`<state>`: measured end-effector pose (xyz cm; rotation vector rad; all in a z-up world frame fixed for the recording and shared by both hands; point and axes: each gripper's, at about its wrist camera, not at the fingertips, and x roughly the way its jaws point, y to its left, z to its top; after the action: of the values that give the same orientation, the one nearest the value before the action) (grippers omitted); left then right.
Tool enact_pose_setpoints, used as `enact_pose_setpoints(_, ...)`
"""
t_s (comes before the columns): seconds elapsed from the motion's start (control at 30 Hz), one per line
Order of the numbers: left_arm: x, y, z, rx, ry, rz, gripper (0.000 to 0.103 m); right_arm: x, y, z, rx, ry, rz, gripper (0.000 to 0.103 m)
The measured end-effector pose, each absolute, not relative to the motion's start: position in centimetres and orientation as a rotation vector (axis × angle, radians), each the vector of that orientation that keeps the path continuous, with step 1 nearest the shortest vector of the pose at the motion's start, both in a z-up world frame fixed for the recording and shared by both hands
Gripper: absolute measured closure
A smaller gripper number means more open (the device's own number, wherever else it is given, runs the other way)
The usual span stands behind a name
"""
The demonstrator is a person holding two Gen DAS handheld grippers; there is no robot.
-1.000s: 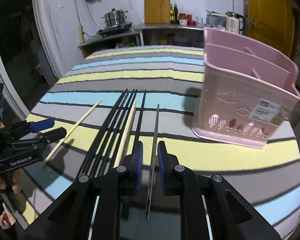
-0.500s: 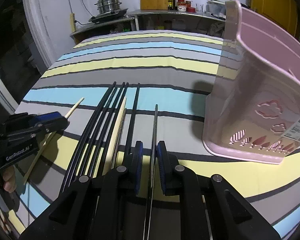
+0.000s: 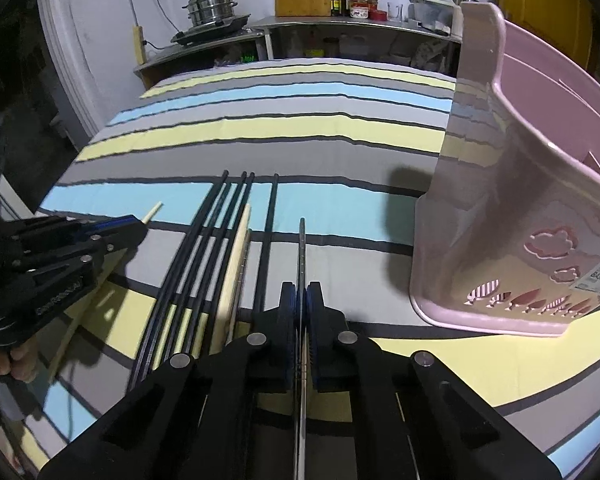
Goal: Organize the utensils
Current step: 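Grasp the wooden chopstick with the left tool while the right tool grasps the thin metal chopstick, then lift both held chopsticks upright and carry them over the pink utensil holder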
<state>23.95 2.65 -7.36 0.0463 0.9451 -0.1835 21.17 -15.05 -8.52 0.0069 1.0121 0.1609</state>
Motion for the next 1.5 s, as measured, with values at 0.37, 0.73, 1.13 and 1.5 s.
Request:
enact_pose_setpoints(0.37, 20.5, 2.5, 0.9, 0.028, 0.786, -0.242, 0.097, 18.5, -15.5, -3.2, 0.049, 0.902, 0.206, 0.098)
enact_pose_setpoints(0.73, 15.8, 1.9, 7.6, 0.026, 0.694, -0.289, 0.097, 15.2, -17.0, 2.5, 0.1, 0.787, 0.21, 0.098)
enact_pose_setpoints(1.13, 15.1, -1.0, 13.2, -0.036, 0.64, -0.391, 0.097, 12.7, -20.1, 6.8, 0.151, 0.706, 0.185, 0.098)
enact_pose_setpoints(1.5, 20.1, -8.1, 15.7, -0.062, 0.619, -0.505, 0.097, 12.9, -24.6, 11.0, 0.162, 0.619, 0.089, 0.098)
